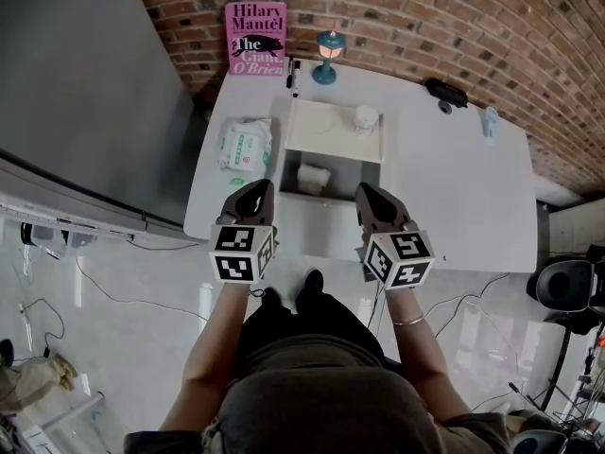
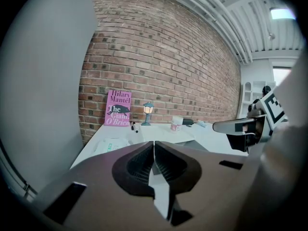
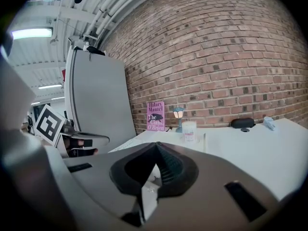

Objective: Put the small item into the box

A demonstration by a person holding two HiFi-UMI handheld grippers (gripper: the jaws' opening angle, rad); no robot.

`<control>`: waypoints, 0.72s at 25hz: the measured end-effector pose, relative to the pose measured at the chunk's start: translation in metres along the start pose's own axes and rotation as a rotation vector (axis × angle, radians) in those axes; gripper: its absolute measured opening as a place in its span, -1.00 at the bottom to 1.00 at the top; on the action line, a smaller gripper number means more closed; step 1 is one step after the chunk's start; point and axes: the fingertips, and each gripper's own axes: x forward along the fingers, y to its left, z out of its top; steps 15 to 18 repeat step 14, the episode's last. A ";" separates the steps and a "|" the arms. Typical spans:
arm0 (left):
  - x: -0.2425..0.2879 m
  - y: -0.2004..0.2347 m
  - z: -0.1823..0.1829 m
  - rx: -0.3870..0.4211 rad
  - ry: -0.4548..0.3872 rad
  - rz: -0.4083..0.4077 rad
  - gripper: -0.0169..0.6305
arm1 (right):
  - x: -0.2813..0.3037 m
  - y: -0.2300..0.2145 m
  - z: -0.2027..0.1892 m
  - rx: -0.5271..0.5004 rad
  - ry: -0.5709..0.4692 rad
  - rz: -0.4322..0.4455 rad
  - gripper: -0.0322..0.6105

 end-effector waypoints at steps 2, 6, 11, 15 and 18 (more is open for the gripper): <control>-0.001 0.001 0.000 0.000 0.000 0.003 -0.87 | 0.000 0.001 -0.001 -0.002 0.004 0.003 -0.89; -0.003 0.000 0.000 -0.001 -0.001 0.006 -0.87 | 0.000 0.003 -0.002 -0.010 0.009 0.007 -0.89; -0.004 -0.001 0.001 0.001 -0.001 0.006 -0.87 | 0.000 0.004 -0.003 -0.016 0.016 0.011 -0.89; -0.005 -0.003 0.001 0.004 0.000 0.005 -0.87 | -0.001 0.005 -0.003 -0.016 0.017 0.016 -0.89; -0.005 -0.003 0.001 0.004 0.000 0.005 -0.87 | -0.001 0.005 -0.003 -0.016 0.017 0.016 -0.89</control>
